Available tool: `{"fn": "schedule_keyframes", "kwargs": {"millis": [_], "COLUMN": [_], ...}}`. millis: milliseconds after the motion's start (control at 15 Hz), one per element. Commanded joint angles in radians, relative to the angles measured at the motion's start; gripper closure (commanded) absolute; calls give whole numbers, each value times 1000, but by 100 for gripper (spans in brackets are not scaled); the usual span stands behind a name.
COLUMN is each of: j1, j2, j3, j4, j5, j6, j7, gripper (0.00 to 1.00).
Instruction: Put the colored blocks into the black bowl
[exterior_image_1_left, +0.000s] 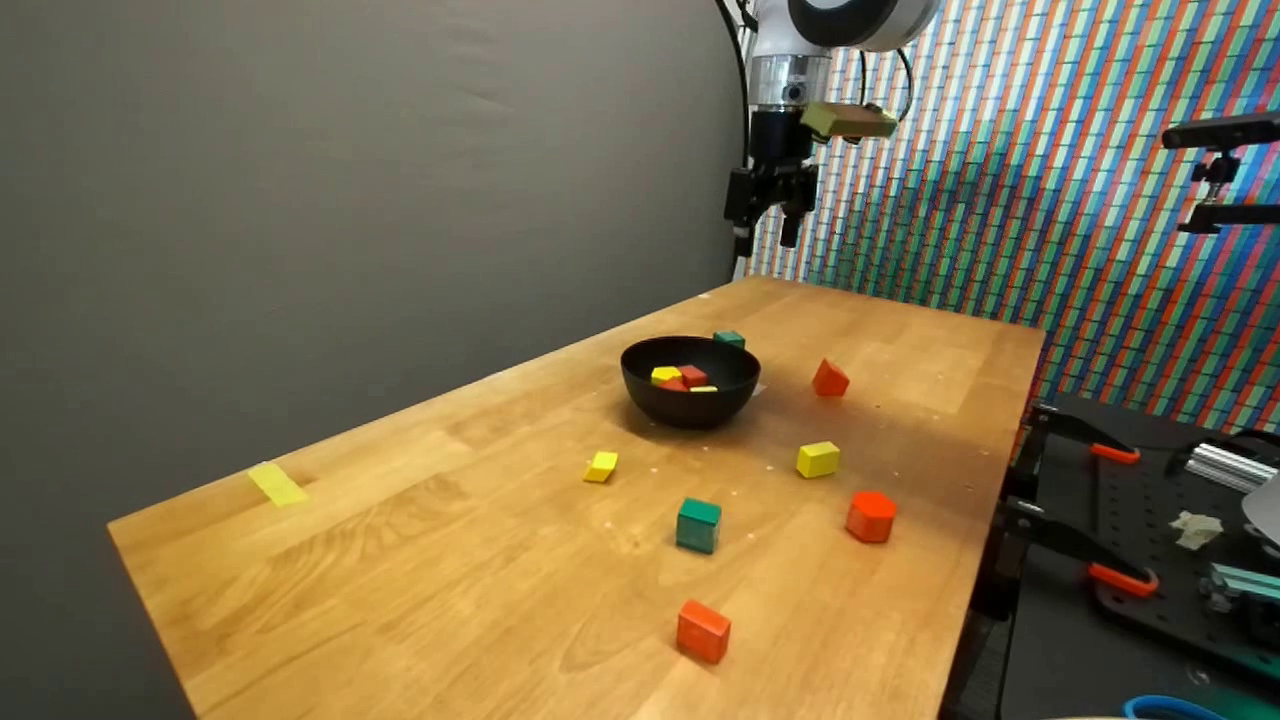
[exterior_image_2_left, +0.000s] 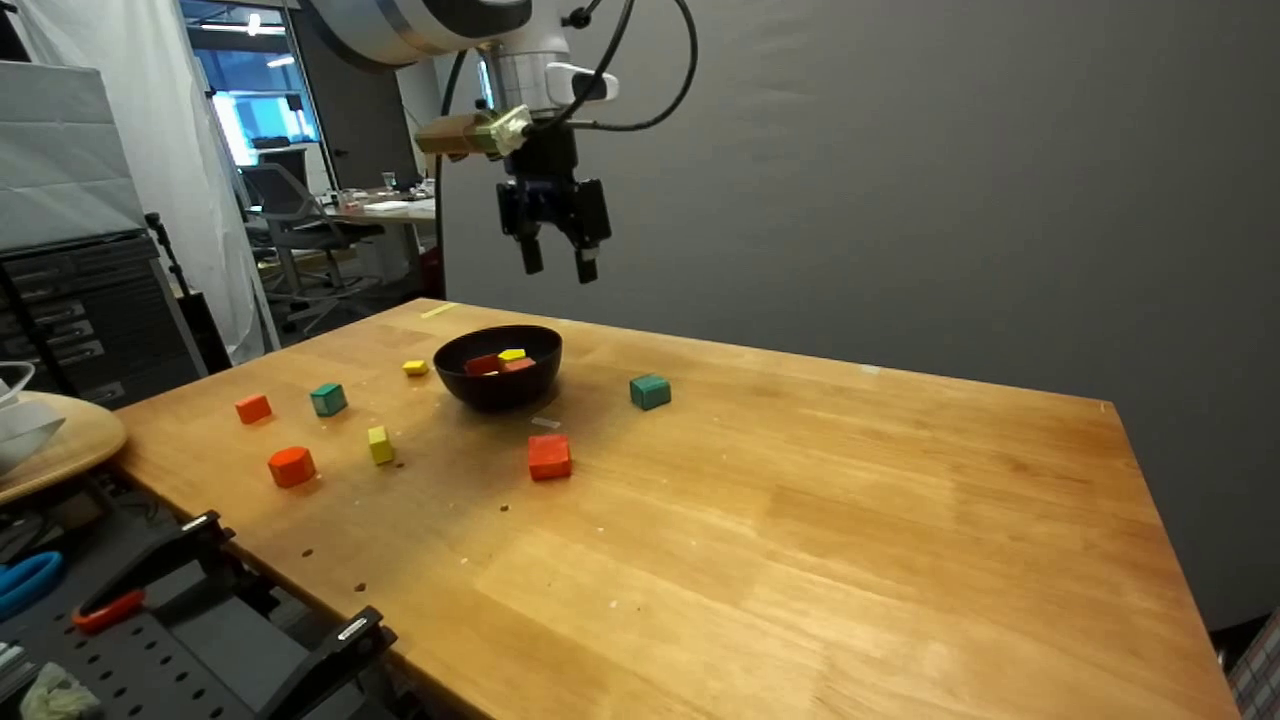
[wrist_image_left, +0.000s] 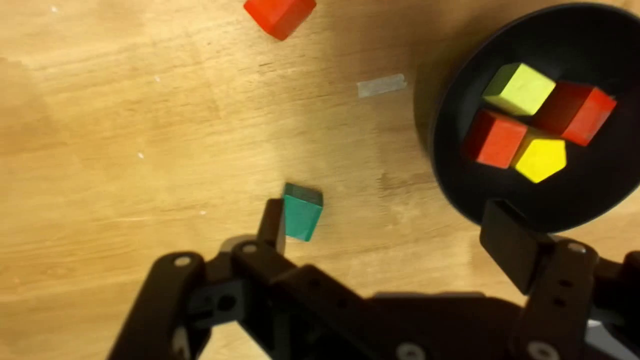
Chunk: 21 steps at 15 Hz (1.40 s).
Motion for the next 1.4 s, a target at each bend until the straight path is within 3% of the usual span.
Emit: {"fn": "schedule_keyframes", "kwargs": {"millis": [0,200,400,600,733,1000,1067,1333], "j1": [-25,0,77,173,202,187,185,176], "j2": [96,190,286,358,391,444,459,506], "j3": [-22,-56,-143,-251,-282,-257,-251,-238], "j4": [57,72,98,121,131,159,169,204], "j5": [83,35,-60,-104,-79,-25,-14,24], "j6": [84,292,437,479,475,458,452,440], "j7": [78,191,296,377,393,374,370,359], "gripper": [0,0,0,0,0,0,15,51]}}
